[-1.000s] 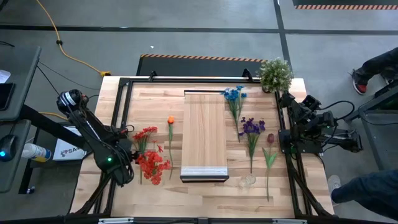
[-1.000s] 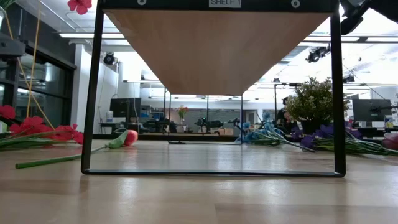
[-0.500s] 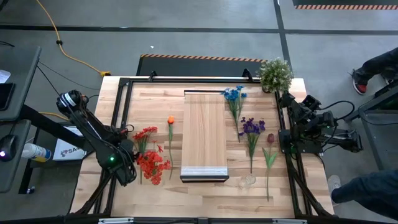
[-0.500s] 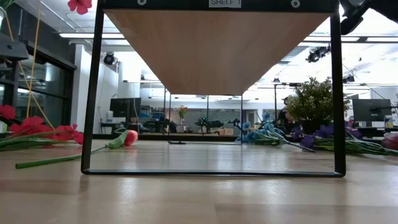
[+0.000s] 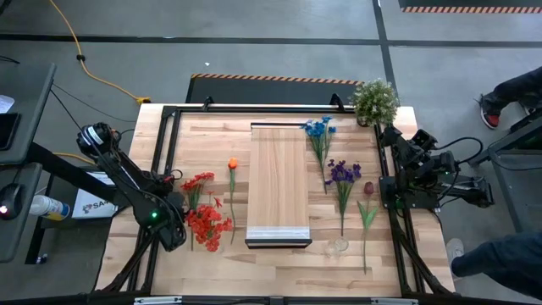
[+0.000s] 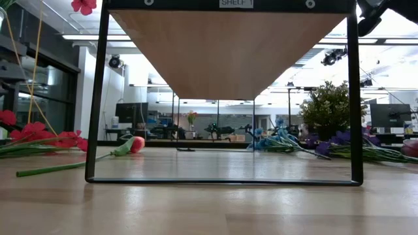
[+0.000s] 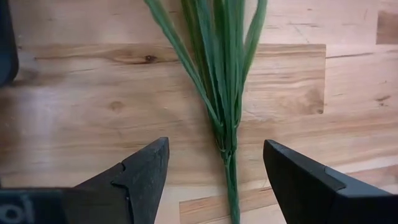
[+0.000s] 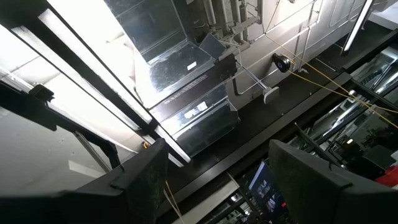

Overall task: Pick and place flowers into a vace then onto a shelf
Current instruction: Put the orange flowers into the left transparent vase

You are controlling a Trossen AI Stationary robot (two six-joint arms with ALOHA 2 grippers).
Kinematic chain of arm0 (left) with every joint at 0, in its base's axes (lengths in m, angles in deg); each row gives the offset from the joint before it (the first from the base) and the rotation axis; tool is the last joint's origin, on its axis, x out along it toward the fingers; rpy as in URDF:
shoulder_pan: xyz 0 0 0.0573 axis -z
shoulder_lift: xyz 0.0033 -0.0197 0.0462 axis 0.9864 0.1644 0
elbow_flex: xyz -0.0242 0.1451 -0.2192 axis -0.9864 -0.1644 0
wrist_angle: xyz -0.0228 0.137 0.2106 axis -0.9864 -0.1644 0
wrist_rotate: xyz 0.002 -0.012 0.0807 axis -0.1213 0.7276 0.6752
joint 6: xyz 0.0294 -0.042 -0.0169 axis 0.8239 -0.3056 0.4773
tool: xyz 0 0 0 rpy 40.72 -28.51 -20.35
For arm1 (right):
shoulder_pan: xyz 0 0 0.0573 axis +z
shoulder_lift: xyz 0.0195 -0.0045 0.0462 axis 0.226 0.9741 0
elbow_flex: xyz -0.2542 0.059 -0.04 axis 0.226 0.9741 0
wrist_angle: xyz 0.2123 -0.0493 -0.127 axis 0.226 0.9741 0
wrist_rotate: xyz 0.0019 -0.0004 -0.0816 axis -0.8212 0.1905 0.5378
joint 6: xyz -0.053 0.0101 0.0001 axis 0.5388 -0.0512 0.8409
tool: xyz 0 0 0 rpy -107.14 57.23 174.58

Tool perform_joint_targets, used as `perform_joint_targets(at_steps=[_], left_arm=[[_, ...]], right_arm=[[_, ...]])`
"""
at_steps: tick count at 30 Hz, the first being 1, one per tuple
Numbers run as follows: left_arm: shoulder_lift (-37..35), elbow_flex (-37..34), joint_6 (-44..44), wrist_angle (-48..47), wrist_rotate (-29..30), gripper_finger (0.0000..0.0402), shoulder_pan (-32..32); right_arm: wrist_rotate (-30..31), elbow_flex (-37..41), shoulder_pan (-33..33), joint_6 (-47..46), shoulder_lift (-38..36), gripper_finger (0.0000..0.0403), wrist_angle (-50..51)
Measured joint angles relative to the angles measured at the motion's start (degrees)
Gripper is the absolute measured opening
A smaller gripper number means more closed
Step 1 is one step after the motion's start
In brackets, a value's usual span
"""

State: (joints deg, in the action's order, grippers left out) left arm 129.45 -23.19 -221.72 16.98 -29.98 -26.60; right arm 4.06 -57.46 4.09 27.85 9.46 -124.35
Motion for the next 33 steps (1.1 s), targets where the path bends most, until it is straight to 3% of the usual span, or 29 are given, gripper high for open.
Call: perform_joint_targets(at_steps=[12,33], left_arm=[[0.1,-0.2,1.8,0.4,4.0,0.0296,0.1],[0.1,-0.1,1.9,0.0,4.2,0.0298,0.1]], right_arm=[[0.1,0.0,0.0,0.0,0.0,0.0268,0.0],[0.1,0.0,0.0,0.0,0.0,0.0267,0.0]])
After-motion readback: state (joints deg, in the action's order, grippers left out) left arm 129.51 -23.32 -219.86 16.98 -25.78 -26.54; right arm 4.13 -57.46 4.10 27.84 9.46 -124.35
